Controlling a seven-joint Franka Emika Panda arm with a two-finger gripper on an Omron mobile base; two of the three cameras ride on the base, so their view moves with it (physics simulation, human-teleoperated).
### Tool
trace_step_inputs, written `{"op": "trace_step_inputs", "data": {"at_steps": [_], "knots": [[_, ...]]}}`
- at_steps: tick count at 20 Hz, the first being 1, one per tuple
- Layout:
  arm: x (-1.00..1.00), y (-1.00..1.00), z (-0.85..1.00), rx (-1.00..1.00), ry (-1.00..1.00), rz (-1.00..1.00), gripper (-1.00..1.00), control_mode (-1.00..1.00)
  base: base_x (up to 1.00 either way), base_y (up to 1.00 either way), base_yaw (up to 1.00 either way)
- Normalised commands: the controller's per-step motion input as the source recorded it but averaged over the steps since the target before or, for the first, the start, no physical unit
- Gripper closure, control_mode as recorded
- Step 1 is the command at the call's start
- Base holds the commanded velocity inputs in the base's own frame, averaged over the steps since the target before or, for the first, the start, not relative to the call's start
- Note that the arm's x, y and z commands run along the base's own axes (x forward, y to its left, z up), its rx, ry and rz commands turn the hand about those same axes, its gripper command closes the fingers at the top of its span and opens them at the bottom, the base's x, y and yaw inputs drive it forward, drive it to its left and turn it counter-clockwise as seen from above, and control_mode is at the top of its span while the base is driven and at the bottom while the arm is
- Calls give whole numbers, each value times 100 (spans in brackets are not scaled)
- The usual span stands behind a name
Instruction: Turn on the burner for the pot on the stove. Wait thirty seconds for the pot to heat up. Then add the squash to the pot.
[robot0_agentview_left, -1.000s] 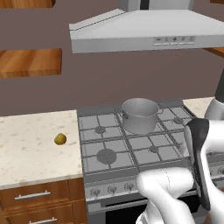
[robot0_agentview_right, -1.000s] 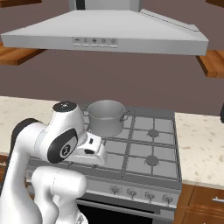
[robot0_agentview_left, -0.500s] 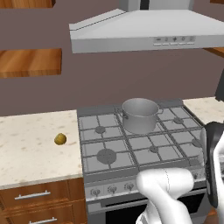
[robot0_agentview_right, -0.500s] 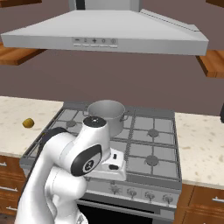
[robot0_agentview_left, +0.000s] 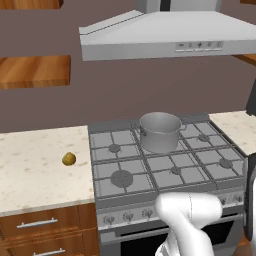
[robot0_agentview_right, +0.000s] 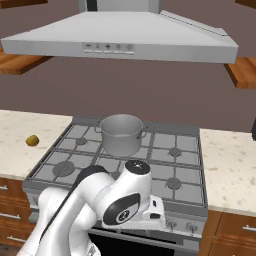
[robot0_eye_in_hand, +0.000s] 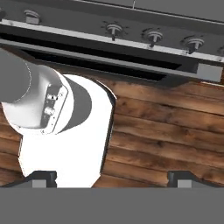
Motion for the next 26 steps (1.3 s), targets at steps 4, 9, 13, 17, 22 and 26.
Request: {"op": "trace_step_inputs", "data": {"at_steps": [4,9,13,17,22,26], "knots": [[-42,-29,-88,-6,-9,17,-100,-100,0,0,0],[-28,-13,-89,-6,-13,17,-100,-100,0,0,0],[-4,-1,-46,-2,-42,10,-100,-100,0,0,0],[0,0,-7,0,-54,1,-100,-100,0,0,0],[0,0,13,7,-55,0,-100,-100,0,0,0],[0,0,33,12,-55,-1,-100,-100,0,0,0]]}}
